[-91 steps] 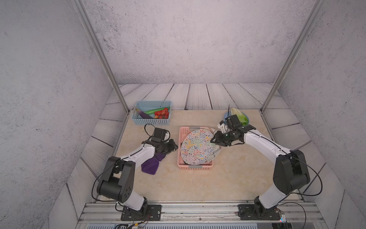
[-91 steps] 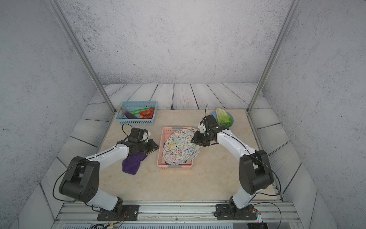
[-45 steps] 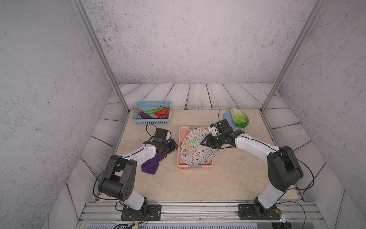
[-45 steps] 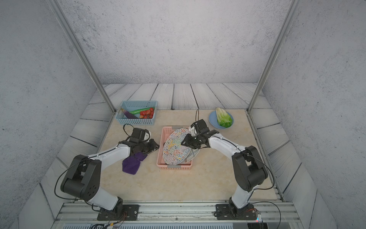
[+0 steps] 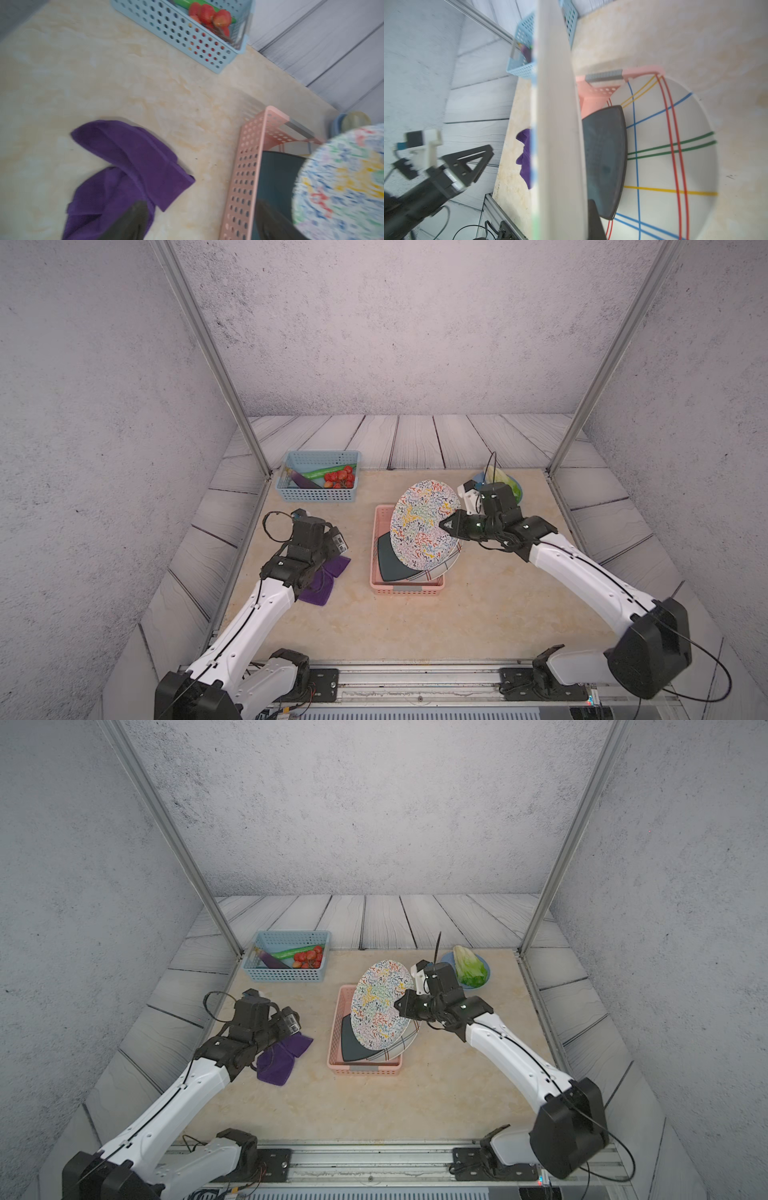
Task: Wipe the wet plate dry
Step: Pick up the plate from the bin, then pick up the towel at the center of the board.
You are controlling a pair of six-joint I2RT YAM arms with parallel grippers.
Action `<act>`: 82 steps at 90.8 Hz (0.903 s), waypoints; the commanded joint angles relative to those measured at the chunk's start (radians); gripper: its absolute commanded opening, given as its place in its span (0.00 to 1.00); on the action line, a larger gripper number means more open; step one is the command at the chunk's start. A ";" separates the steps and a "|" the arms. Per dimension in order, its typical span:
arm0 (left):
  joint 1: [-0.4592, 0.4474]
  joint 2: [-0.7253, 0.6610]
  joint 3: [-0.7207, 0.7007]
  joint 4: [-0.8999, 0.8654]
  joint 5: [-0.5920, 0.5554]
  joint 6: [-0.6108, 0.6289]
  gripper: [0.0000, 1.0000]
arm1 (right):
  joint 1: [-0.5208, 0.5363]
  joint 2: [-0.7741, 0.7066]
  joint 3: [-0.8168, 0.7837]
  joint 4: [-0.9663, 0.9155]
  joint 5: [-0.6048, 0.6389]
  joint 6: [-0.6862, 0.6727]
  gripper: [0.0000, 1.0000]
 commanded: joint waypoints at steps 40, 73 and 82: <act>0.136 0.613 0.134 -0.021 0.171 -0.007 0.79 | 0.002 -0.300 -0.103 -0.054 -0.016 0.060 0.02; 0.134 0.237 0.178 -0.097 0.335 0.007 0.00 | 0.003 -0.288 -0.191 0.105 -0.080 0.135 0.00; -0.027 0.036 0.203 -0.054 0.418 -0.012 0.00 | 0.004 -0.292 -0.251 0.240 -0.121 0.206 0.00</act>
